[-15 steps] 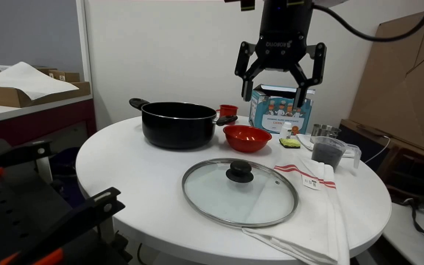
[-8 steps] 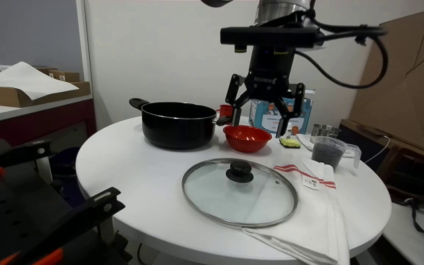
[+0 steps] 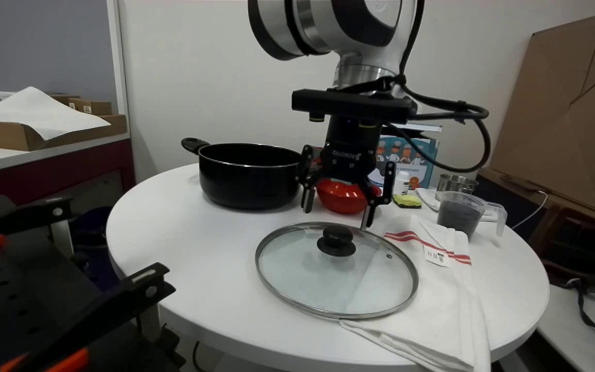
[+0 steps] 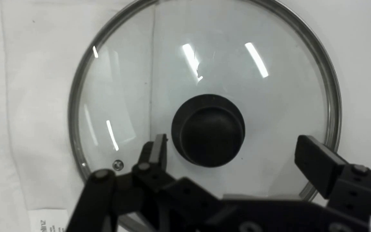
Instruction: Put the lid on the black pot
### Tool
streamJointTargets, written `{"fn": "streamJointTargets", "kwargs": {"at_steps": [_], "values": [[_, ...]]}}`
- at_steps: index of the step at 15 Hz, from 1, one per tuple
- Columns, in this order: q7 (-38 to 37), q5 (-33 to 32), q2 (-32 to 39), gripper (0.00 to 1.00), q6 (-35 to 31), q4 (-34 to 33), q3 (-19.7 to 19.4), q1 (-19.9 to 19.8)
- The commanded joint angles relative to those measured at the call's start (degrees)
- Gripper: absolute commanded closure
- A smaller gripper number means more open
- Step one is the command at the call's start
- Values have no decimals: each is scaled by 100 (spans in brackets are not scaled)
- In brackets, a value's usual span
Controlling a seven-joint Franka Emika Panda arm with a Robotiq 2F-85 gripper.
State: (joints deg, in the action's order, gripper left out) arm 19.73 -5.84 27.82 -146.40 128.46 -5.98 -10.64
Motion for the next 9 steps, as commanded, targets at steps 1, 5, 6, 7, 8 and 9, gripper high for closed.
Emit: {"fn": "streamJointTargets", "kwargs": {"at_steps": [1,5,6,7,8,9], "values": [[-371,-391,268,0,169,-237,-109,206],[-631,-675,404,40,154,-302,-179,349],[-672,-723,422,47,159,-325,-195,371],[-704,-763,433,57,166,-345,-211,387],[-746,-808,451,64,159,-358,-236,407],[-763,-831,470,70,163,-376,-249,414]]}}
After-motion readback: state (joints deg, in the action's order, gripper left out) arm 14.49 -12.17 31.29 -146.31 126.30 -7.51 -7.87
